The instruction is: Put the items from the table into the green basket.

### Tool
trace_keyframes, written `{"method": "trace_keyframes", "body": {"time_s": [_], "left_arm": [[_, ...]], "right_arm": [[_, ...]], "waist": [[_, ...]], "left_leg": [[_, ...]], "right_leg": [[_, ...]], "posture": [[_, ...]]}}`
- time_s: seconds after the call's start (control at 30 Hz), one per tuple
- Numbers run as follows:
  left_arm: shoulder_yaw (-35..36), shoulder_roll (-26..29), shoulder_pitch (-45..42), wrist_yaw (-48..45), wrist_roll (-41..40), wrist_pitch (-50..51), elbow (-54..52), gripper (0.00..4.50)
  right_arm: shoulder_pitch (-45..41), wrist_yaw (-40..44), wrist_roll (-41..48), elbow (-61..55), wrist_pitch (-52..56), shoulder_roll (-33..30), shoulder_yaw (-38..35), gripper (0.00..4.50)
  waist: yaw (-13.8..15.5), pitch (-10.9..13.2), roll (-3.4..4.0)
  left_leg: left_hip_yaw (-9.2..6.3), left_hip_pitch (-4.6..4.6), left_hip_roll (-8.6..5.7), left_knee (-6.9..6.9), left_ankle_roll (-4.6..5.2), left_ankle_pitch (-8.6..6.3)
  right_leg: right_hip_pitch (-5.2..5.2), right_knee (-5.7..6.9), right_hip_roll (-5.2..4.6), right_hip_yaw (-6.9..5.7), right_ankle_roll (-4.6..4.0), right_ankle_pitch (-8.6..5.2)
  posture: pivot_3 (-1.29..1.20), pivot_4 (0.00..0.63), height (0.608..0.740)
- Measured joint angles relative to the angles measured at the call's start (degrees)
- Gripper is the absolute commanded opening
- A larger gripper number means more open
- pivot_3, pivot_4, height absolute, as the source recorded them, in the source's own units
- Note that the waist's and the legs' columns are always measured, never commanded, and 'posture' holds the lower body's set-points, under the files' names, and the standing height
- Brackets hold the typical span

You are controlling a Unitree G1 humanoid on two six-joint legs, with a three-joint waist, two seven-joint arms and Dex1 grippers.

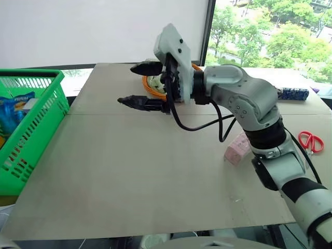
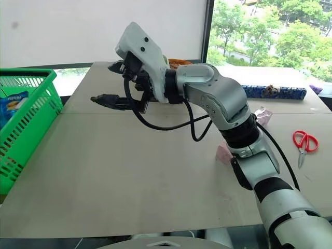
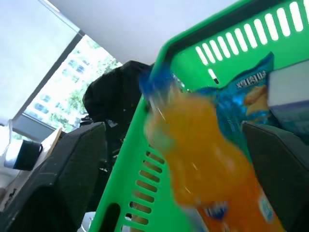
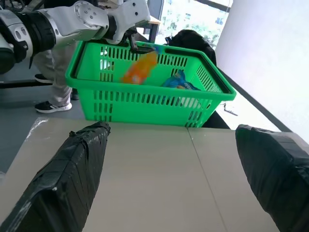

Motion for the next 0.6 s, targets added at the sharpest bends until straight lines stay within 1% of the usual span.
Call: {"method": "trace_keyframes", "body": {"time_s": [0.07, 0.17, 0.23, 0.27, 0.3, 0.33, 0.37, 0.4, 0.47, 0.5, 0.53, 0.6], "left_arm": [[0.4, -1.4, -2.7, -1.7, -0.5, -0.3, -0.8, 4.47], [1.3, -7.2, -4.7, -8.1, -4.3, 2.0, -9.2, 4.47], [2.7, -11.4, -2.3, -13.1, -10.0, 10.0, -20.0, 4.47], [3.1, -14.5, 1.1, -16.8, -15.3, 17.2, -30.1, 4.47], [3.2, -16.4, 3.4, -18.5, -18.6, 21.8, -36.0, 4.47], [3.1, -19.8, 6.5, -19.7, -23.6, 30.0, -45.5, 4.47], [2.6, -21.2, 7.6, -20.1, -25.7, 33.1, -49.0, 4.47], [2.2, -24.2, 8.3, -19.0, -28.7, 39.6, -54.9, 4.47], [1.0, -27.9, 8.3, -16.9, -31.9, 46.1, -61.8, 4.47], [-0.7, -33.1, 7.1, -14.0, -34.9, 52.2, -67.7, 4.47], [-3.0, -37.7, 5.3, -11.1, -36.8, 57.8, -70.9, 4.47], [-7.8, -42.8, 2.5, -8.1, -38.8, 65.9, -74.2, 4.47]], "right_arm": [[0.3, 0.1, 0.1, -0.8, 0.1, -0.6, -0.1, 4.50], [1.5, 0.2, 0.1, -2.2, 0.1, -1.7, -0.3, 4.50], [3.0, 0.1, 0.1, -3.7, 0.4, -3.0, -0.4, 4.50], [4.6, 0.1, 0.3, -5.2, 0.9, -4.7, -0.9, 4.50], [5.7, 0.1, 0.3, -6.0, 1.1, -5.9, -1.5, 4.50], [8.0, -0.1, 0.3, -7.8, 1.8, -8.4, -2.8, 4.50], [9.0, -0.2, 0.3, -8.1, 2.3, -9.4, -3.5, 4.50], [11.2, -1.0, 0.4, -9.9, 3.5, -11.4, -4.9, 4.50], [14.5, -1.5, 0.6, -12.7, 4.9, -14.6, -6.6, 4.50], [18.6, -1.8, 0.9, -15.9, 6.6, -18.7, -8.8, 4.50], [22.6, -2.1, 1.5, -18.5, 8.4, -21.7, -11.4, 4.50], [28.0, -2.9, 3.3, -22.9, 11.6, -25.5, -15.3, 4.50]], "waist": [[0.1, 0.0, 0.04], [0.9, 0.0, 0.05], [1.0, -0.1, 0.03], [1.0, -0.1, -0.02], [0.9, -0.2, -0.08], [0.5, -0.2, -0.17], [0.2, -0.3, -0.24], [-0.2, -0.3, -0.25], [-0.7, -0.3, -0.24], [-0.7, -0.3, -0.12], [-0.5, -0.2, 0.01], [-1.2, -0.1, 0.21]], "left_leg": [[-0.07, 0.09, 0.02, 0.05, -0.03, 0.02], [-0.06, 0.08, 0.13, 0.17, -0.10, 0.09], [-0.09, 0.05, 0.11, 0.26, -0.07, 0.11], [-0.10, 0.05, 0.03, 0.29, 0.05, 0.15], [-0.05, 0.06, 0.01, 0.29, 0.20, 0.21], [-0.04, 0.05, 0.00, 0.32, 0.28, 0.21], [-0.04, 0.05, -0.01, 0.36, 0.30, 0.20], [-0.07, 0.03, 0.00, 0.37, 0.31, 0.20], [-0.10, 0.07, 0.00, 0.38, 0.32, 0.20], [-0.13, 0.09, -0.03, 0.45, 0.37, 0.18], [-0.15, 0.04, -0.03, 0.59, 0.42, 0.16], [-0.06, 0.03, 0.00, 0.79, 0.45, 0.14]], "right_leg": [[0.12, 0.04, -0.03, -0.12, -0.01, 0.00], [0.17, 0.21, -0.13, -0.29, -0.04, 0.00], [0.16, 0.38, -0.19, -0.20, -0.05, 0.01], [0.17, 0.49, -0.29, -0.08, -0.04, 0.01], [0.16, 0.52, -0.33, -0.03, -0.04, 0.02], [0.17, 0.48, -0.34, 0.01, -0.03, 0.02], [0.16, 0.54, -0.35, 0.01, -0.03, 0.02], [0.15, 0.54, -0.30, 0.02, -0.03, 0.02], [0.15, 0.63, -0.27, 0.01, -0.04, 0.01], [0.19, 0.73, -0.27, 0.01, -0.03, 0.01], [0.22, 0.75, -0.24, -0.01, -0.03, 0.01], [0.23, 0.79, -0.04, 0.15, -0.02, 0.01]], "posture": [[0.20, 0.000, 0.740], [0.20, 0.000, 0.740], [0.18, 0.000, 0.740], [0.17, 0.000, 0.740], [0.16, 0.000, 0.740], [0.15, 0.000, 0.740], [0.14, 0.000, 0.740], [0.11, 0.000, 0.740], [0.07, 0.000, 0.740], [0.05, 0.000, 0.740], [0.01, 0.000, 0.740], [-0.03, 0.000, 0.740]]}}
